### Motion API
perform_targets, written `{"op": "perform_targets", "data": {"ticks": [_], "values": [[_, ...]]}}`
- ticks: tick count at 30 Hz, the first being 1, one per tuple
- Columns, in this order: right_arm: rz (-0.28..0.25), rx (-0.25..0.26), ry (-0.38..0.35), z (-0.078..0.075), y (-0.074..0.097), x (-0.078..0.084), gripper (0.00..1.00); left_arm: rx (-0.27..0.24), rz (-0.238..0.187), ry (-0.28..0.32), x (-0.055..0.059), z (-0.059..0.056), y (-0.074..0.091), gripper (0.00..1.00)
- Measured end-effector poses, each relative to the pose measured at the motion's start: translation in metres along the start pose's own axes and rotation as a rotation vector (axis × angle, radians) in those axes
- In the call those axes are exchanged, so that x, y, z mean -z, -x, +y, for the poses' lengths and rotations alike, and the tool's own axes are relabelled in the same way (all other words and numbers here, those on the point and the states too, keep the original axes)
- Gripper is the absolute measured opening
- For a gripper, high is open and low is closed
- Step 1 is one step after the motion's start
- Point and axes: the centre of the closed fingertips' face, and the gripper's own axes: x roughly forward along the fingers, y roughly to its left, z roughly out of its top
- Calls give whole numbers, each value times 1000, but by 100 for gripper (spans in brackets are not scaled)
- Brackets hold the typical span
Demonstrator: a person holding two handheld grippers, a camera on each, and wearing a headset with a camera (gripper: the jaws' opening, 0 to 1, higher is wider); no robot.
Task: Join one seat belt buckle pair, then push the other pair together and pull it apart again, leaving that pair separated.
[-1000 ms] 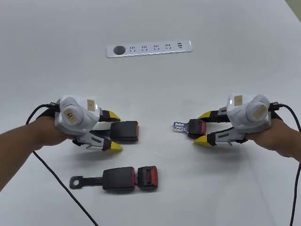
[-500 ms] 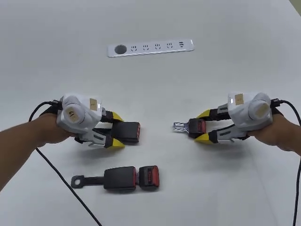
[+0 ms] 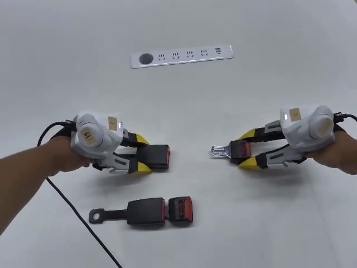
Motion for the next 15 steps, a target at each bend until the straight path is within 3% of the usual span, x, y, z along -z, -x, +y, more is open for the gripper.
{"op": "perform_targets", "data": {"ticks": [15], "values": [[-24, -8, -11, 2, 1, 1, 35, -8, -2, 29, 1, -9, 2, 35]]}}
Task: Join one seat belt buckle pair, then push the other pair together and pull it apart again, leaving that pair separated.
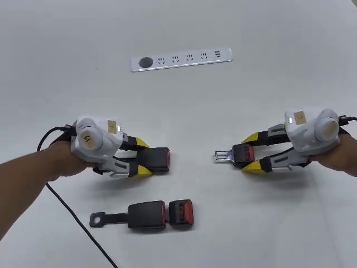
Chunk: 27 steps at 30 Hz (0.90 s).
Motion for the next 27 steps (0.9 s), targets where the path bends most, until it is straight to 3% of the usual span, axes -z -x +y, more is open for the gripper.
{"op": "perform_targets", "data": {"ticks": [27], "values": [[-80, -10, -11, 11, -45, -33, 35, 3, 6, 15, 0, 2, 0, 35]]}}
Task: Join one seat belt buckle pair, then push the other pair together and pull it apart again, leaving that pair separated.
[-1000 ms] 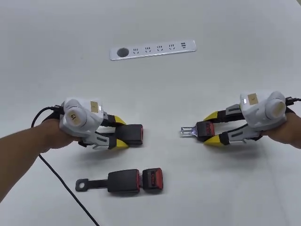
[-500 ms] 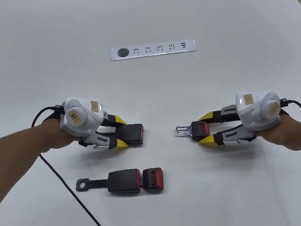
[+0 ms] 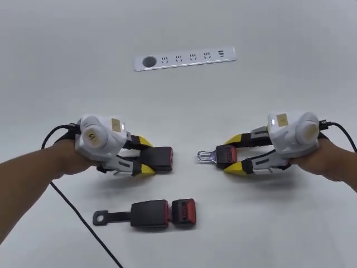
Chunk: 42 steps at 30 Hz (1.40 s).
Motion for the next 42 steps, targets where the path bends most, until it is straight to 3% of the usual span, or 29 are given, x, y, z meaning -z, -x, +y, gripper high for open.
{"op": "perform_targets", "data": {"ticks": [23, 34, 42], "values": [[-44, -16, 0, 10, -33, -24, 35, -1, 5, -1, 1, 6, -1, 35], [-28, -31, 13, 8, -36, -29, 35, 3, 4, -6, 3, 8, -2, 35], [-26, -40, 22, 6, -48, -33, 35, 4, 9, -12, 4, 8, -2, 35]]}}
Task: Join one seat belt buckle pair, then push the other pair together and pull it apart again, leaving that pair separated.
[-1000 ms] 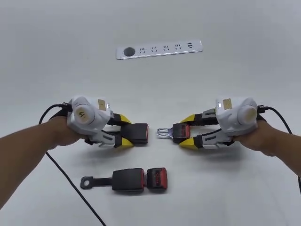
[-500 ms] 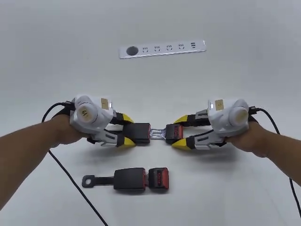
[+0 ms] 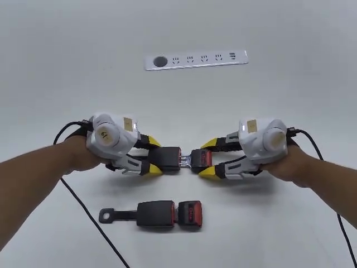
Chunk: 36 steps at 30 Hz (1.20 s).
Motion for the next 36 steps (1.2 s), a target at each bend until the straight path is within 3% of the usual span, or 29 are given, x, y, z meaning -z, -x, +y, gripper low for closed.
{"op": "perform_targets", "data": {"ticks": [16, 36], "values": [[21, -14, 1, -4, -5, 1, 35, 13, 9, -34, 0, 0, -1, 34], [44, 16, -27, -6, -19, -9, 34, 14, 17, -44, -1, -1, -1, 33]]}}
